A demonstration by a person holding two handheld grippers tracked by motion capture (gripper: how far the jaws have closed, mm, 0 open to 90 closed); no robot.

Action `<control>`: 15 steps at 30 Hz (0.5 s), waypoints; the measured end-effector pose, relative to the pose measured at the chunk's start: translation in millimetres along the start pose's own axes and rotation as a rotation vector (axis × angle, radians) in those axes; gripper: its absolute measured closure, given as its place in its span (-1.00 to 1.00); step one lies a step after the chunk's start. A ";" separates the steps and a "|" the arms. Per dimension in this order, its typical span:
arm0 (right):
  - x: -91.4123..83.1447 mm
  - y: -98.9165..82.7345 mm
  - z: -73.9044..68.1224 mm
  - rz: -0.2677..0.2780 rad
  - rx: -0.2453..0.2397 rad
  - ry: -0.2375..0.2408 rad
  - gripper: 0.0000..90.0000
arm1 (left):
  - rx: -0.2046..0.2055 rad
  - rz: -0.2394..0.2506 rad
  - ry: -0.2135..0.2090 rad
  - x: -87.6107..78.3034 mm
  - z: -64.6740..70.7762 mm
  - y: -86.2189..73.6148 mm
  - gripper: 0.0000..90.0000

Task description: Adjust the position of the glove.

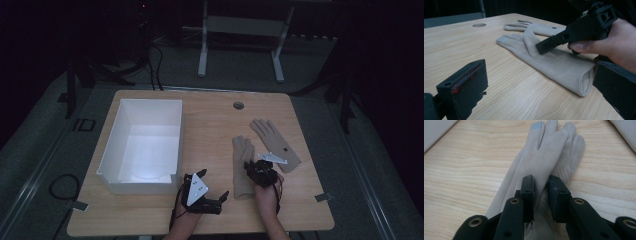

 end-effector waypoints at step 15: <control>-2.4 12.1 0.2 0.028 -0.096 -0.008 0.18 | -0.005 0.001 -0.006 0.1 0.8 0.0 -1.00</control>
Point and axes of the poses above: each handheld gripper's, and its own axes: x roughly forward along the jaws, y roughly out of its top, z roughly to its right, the point moved 8 cm from there along x, roughly forward along the jaws, and after that the axes turned 8 degrees about z, right-handed, at the moved point
